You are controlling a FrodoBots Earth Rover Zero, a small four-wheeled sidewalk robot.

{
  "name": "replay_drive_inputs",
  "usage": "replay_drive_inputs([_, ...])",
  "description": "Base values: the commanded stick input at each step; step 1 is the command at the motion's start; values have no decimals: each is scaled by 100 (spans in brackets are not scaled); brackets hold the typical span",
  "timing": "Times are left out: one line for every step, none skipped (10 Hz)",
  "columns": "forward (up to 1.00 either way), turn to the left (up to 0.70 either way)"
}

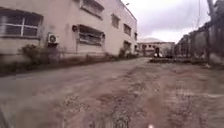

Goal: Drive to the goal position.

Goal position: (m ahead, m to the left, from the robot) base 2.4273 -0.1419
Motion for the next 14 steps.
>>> replay_drive_inputs([85, 0])
replay_drive_inputs([85, 0])
replay_drive_inputs([85, 0])
replay_drive_inputs([85, 0])
replay_drive_inputs([85, 0])
replay_drive_inputs([85, 0])
replay_drive_inputs([85, 0])
replay_drive_inputs([85, 0])
replay_drive_inputs([85, 0])
replay_drive_inputs([85, 0])
replay_drive_inputs([85, 0])
replay_drive_inputs([85, 0])
replay_drive_inputs([85, 0])
replay_drive_inputs([85, 0])
